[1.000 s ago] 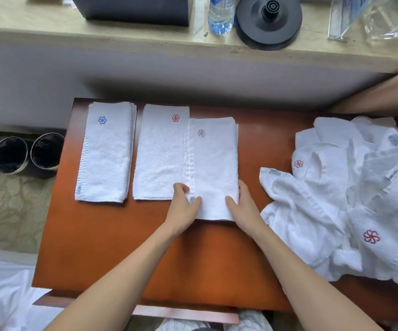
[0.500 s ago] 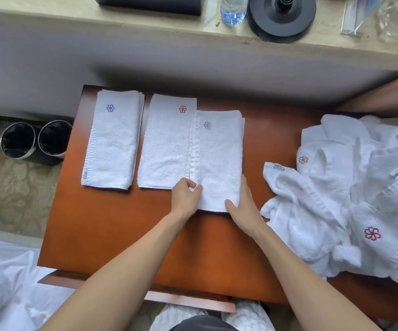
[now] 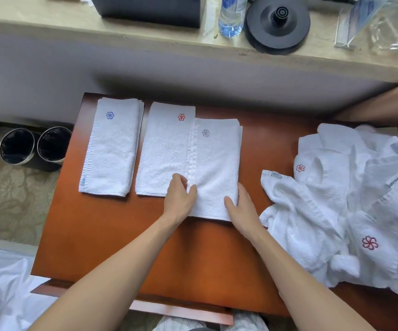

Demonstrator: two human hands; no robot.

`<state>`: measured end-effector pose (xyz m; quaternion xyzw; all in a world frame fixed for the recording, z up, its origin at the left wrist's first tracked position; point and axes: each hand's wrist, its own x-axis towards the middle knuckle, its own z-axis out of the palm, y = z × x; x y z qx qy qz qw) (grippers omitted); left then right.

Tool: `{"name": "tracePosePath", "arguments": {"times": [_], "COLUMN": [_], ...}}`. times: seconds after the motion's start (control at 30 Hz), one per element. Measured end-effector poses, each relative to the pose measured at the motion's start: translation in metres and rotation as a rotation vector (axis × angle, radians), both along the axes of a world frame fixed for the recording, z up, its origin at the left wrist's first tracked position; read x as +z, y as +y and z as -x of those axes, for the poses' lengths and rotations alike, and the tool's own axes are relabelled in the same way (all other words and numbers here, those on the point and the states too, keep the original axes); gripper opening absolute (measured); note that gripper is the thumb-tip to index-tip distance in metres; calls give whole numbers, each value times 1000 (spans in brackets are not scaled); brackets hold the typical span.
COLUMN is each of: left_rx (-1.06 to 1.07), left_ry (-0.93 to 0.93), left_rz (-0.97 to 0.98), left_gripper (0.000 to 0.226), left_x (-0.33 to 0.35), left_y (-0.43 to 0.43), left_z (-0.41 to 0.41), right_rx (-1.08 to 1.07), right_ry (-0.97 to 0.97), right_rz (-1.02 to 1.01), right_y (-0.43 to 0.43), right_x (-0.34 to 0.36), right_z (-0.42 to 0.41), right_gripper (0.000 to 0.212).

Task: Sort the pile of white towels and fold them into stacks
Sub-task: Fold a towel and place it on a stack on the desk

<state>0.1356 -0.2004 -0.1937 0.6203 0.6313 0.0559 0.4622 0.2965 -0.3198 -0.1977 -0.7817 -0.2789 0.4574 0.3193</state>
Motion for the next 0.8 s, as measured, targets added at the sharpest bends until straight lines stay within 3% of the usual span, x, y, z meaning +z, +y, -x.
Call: {"name": "tracePosePath", "arguments": {"times": [0.17, 0.37, 0.5, 0.8], "left_rx": [-70, -91, -126, -169], "left_ry": [-19, 32, 67, 152], "left_rz": [-27, -56, -128, -200], "left_gripper": [19, 38, 31, 29], "left_x": [3, -1, -4, -9], "left_y": [45, 74, 80, 91], "left_z": [-21, -41, -47, -60], "right_rx": [-120, -225, -313, -249], "right_ry": [-51, -83, -50, -152], "right_rz": [25, -8, 2, 10], "right_y": [43, 78, 79, 75], "right_x": [0, -15, -27, -30], "right_z": [-24, -43, -49, -53], "right_gripper": [32, 26, 17, 16]}}
